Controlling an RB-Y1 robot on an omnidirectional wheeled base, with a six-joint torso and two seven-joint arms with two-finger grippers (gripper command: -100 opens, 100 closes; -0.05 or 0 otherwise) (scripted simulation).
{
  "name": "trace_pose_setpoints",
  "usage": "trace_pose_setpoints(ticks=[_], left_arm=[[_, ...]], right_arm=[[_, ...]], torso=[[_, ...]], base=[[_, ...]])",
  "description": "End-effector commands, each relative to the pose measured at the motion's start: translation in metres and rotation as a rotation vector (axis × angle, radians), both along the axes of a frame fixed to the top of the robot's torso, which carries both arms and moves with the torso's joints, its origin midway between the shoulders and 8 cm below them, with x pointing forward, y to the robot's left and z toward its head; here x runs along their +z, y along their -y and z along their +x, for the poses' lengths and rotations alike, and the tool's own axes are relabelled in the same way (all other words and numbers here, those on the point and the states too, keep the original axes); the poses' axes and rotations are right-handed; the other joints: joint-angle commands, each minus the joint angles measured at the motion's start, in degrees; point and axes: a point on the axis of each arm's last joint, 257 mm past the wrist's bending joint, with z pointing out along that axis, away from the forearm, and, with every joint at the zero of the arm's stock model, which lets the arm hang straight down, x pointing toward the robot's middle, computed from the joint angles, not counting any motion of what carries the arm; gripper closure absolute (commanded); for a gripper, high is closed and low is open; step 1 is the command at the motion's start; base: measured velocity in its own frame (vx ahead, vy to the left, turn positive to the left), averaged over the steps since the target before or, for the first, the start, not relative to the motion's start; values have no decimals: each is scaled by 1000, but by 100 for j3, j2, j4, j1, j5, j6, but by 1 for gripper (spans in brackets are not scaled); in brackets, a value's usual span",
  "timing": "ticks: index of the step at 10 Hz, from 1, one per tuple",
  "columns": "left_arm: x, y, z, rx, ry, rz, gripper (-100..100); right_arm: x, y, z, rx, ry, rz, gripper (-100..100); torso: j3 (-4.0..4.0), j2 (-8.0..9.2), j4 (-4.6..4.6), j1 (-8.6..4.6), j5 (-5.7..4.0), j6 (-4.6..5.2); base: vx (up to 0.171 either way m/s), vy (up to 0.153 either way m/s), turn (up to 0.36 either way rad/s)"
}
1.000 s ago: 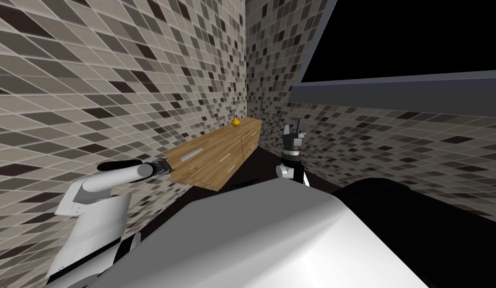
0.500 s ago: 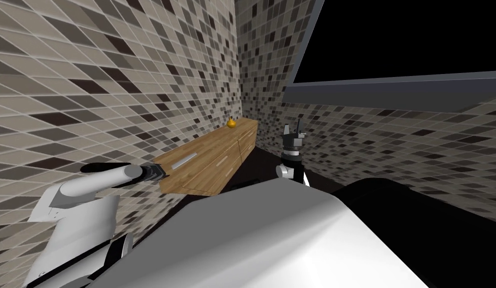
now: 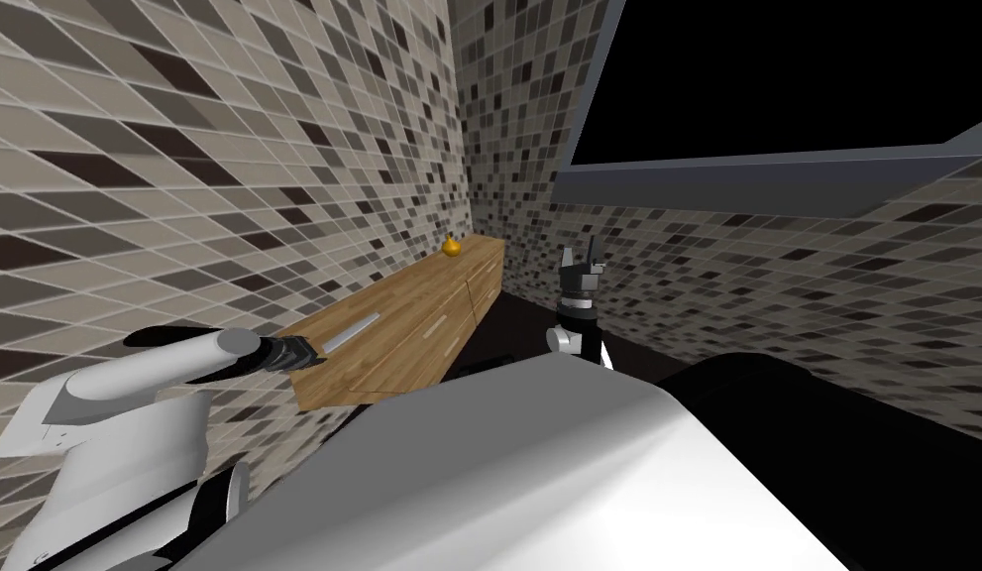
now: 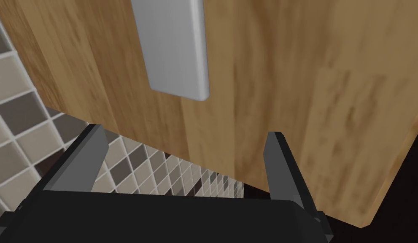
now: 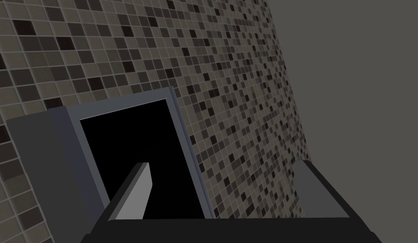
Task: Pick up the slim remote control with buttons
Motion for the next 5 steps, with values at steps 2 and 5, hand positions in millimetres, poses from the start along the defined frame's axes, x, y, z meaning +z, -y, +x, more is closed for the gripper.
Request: trace_pose_setpoints(ticks=[2,5], left_arm=[[-8,-5,-23,59,-61,-61,-100],[-15,-11,-54,145,-126,-148,-100]], right_arm=[[0,0,0,0,0,0,0],[0,0,0,0,0,0,0]], torso=[[0,0,0,-4,-1,4],[3,5,1,-1,-1,-1]], base=[[68,16,-155],[67,32,-161]])
